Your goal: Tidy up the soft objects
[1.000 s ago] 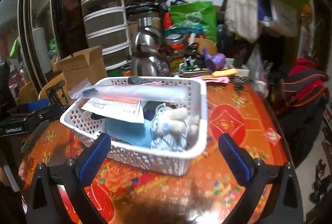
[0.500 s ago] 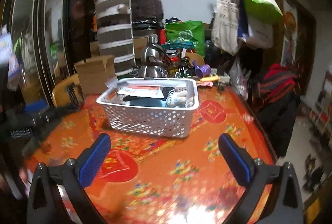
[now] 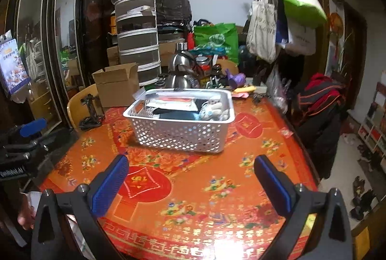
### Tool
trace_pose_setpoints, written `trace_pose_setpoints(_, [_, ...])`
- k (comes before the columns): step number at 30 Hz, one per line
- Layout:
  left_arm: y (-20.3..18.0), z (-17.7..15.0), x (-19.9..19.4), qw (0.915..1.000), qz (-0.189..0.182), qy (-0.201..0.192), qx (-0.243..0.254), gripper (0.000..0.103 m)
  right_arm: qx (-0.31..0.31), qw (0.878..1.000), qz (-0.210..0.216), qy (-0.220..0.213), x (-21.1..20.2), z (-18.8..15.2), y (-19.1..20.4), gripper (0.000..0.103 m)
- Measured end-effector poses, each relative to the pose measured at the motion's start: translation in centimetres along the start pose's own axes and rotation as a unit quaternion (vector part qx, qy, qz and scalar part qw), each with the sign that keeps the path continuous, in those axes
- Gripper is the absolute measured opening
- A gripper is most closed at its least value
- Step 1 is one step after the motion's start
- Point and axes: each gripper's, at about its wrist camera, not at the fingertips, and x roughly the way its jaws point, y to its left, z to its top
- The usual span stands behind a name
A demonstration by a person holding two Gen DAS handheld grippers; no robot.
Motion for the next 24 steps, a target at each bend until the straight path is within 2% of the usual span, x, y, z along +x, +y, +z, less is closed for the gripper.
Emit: trace_pose_setpoints(24, [0.5,-0.1,2.4,0.9999,0.000,0.017,0.001,0.103,0.008,1.000,-0.014,0.017,1.8,-0.2,-1.0,0.103])
